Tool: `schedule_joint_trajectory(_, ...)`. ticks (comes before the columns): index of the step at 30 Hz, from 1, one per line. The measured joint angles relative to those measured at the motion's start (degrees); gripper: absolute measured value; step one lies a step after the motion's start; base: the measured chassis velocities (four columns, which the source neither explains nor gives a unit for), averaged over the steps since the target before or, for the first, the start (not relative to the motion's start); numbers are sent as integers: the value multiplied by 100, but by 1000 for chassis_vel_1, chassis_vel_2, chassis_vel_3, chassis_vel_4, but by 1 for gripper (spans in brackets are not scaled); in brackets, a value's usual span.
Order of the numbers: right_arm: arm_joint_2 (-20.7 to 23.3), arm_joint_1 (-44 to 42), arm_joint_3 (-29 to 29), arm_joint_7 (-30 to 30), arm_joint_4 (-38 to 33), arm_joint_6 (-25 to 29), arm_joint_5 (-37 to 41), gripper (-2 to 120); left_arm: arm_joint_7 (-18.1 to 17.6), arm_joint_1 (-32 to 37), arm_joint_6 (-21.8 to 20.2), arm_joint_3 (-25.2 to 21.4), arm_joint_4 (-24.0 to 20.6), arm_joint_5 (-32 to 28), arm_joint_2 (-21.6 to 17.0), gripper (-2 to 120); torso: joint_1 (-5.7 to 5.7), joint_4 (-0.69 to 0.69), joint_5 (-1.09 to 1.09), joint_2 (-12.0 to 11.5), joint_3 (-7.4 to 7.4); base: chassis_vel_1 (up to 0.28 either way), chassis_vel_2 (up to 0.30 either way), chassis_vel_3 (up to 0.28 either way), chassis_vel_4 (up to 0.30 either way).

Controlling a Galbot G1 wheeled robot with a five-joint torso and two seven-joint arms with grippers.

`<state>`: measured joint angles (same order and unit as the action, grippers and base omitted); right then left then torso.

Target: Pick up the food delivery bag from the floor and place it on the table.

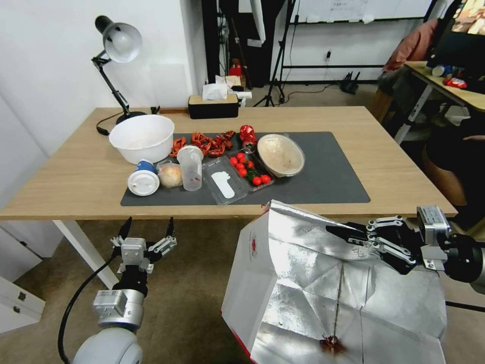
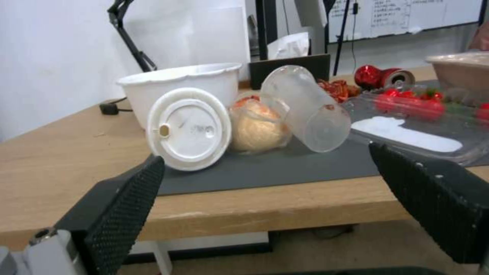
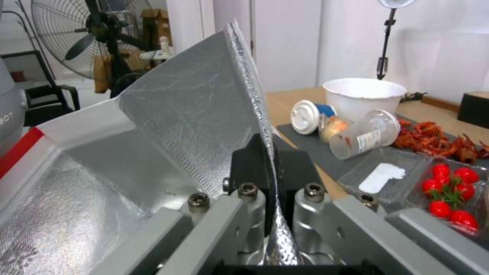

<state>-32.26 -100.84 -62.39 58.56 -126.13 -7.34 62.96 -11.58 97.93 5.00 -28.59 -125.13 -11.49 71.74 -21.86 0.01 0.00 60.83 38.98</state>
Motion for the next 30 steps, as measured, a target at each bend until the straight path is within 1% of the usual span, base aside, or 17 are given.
schedule_joint_trajectory(6, 20, 9, 4, 1, -6, 1, -3, 0, -22, -11, 2, 7, -7, 2, -1, 100, -21, 0, 0, 35, 16, 0, 0, 0, 0)
schedule_joint_trajectory(23, 81, 20, 51, -94, -63, 14, 69, 0, -36, -88, 55, -14, 33, -44, -29, 100, -6, 0, 0, 1, -5, 0, 0, 0, 0)
schedule_joint_trajectory(26, 128, 61, 34, -359, -89, 33, 253, 0, -50, -105, 52, -14, 49, -49, -26, 100, -3, 0, 1, -8, -10, 0, 0, 0, 0)
schedule_joint_trajectory(27, 128, 61, 34, -359, -89, 33, 253, 0, -50, -105, 52, -14, 49, -49, -26, 100, -3, 0, 1, -8, -10, 0, 0, 0, 0)
schedule_joint_trajectory(28, 131, 83, 24, -508, -104, 89, 315, 0, -51, -109, 52, -14, 54, -49, -25, 100, -2, 0, 0, -10, -11, 0, 0, 0, 0)
schedule_joint_trajectory(30, 125, 121, 39, -1031, -168, 237, 526, 0, -52, -112, 51, -14, 59, -49, -24, 100, 0, 0, 0, -13, -13, 0, 0, 0, 0)
